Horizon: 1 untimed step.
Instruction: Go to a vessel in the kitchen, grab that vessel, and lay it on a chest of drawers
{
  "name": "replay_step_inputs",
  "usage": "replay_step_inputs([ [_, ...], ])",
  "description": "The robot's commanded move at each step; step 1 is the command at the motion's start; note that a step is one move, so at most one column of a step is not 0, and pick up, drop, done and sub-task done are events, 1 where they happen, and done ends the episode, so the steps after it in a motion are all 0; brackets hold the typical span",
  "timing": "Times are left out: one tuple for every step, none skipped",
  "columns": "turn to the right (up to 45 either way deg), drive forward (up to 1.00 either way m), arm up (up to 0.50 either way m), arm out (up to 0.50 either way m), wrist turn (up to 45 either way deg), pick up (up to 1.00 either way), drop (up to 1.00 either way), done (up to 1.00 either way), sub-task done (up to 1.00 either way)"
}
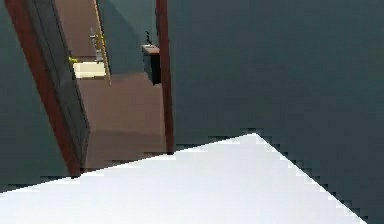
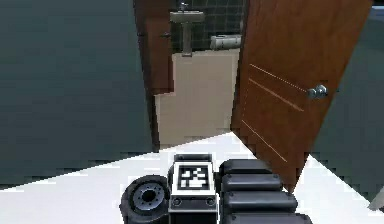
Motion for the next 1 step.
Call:
replay_step_inputs([
  [-21.0,0.0,0.0,0.0,0.0,0.0,0.0,0.0,0.0],
])
